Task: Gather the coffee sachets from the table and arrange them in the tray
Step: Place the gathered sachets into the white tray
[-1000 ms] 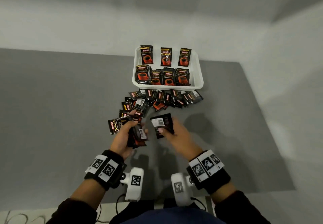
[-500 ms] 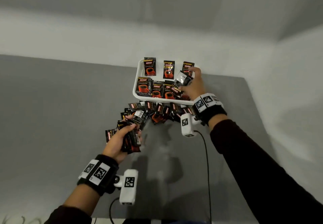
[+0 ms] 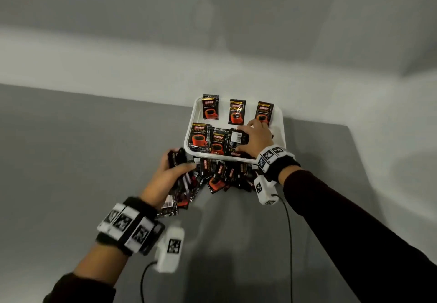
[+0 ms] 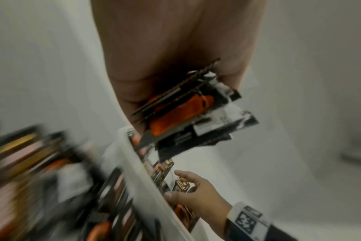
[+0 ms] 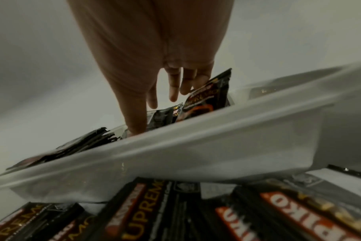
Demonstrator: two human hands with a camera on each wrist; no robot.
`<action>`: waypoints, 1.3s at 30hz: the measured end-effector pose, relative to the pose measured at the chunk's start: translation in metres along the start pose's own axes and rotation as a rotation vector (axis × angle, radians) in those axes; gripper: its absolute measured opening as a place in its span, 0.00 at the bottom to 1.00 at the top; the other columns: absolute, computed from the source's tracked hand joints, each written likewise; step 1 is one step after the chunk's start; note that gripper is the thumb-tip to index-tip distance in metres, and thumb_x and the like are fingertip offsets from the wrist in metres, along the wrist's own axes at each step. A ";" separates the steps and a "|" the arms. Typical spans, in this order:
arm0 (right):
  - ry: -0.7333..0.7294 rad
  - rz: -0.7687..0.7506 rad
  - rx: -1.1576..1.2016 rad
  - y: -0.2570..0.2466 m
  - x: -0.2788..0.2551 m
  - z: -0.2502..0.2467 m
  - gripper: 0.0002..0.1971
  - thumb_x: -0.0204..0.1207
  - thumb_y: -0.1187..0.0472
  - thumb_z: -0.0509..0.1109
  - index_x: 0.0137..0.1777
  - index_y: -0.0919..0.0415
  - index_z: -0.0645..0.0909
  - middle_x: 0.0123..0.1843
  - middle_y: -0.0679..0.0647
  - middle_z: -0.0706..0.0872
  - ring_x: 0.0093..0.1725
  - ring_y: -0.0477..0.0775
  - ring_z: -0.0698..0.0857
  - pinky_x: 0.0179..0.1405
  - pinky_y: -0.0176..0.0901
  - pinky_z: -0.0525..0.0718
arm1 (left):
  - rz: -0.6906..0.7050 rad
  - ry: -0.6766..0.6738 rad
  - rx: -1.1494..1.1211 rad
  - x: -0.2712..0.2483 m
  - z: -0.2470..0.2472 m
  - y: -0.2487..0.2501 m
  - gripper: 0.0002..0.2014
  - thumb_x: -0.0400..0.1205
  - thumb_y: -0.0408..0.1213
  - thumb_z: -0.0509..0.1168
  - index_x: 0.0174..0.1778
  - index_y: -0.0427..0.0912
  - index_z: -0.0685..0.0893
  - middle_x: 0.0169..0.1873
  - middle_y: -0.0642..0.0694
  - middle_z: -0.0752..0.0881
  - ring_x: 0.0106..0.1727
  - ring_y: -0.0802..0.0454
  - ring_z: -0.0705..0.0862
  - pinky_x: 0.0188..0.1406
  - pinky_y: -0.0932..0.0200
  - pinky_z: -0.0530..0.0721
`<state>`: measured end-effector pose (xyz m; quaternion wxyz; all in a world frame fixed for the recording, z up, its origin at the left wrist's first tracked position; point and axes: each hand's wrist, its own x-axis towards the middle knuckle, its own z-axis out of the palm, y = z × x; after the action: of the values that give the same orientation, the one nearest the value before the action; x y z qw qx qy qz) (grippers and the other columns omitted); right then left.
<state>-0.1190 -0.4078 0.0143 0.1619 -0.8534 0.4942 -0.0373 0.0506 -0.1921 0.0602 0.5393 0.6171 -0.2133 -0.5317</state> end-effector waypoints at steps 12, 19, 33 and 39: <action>0.296 0.134 0.182 0.048 -0.083 -0.005 0.20 0.74 0.50 0.71 0.66 0.50 0.78 0.67 0.50 0.75 0.67 0.57 0.71 0.65 0.46 0.66 | 0.126 0.111 1.491 0.144 0.114 0.046 0.31 0.74 0.59 0.61 0.69 0.46 0.65 0.60 0.39 0.82 0.65 0.36 0.78 0.73 0.36 0.61; 0.198 0.058 0.125 0.061 -0.081 -0.003 0.22 0.78 0.50 0.64 0.72 0.50 0.72 0.75 0.49 0.70 0.76 0.55 0.65 0.76 0.56 0.59 | 0.224 0.231 1.652 0.150 0.118 0.008 0.30 0.76 0.62 0.56 0.65 0.42 0.69 0.58 0.35 0.82 0.63 0.34 0.76 0.67 0.40 0.65; 0.102 0.093 0.171 0.048 -0.049 0.010 0.19 0.77 0.62 0.65 0.68 0.53 0.78 0.74 0.50 0.72 0.72 0.56 0.70 0.76 0.53 0.60 | 0.161 0.233 1.540 0.159 0.123 -0.001 0.44 0.77 0.69 0.45 0.76 0.34 0.65 0.82 0.35 0.51 0.83 0.40 0.41 0.74 0.33 0.29; 0.209 0.005 0.222 0.029 -0.041 0.002 0.20 0.82 0.58 0.60 0.73 0.54 0.71 0.79 0.53 0.66 0.80 0.53 0.61 0.82 0.58 0.51 | 0.284 0.245 1.048 0.158 0.109 0.004 0.25 0.84 0.42 0.50 0.78 0.42 0.61 0.81 0.38 0.58 0.83 0.40 0.46 0.77 0.36 0.33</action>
<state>-0.1640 -0.3853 0.0072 0.2030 -0.8205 0.5031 -0.1798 0.0094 -0.3731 0.0127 0.2473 0.8254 -0.4661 -0.2008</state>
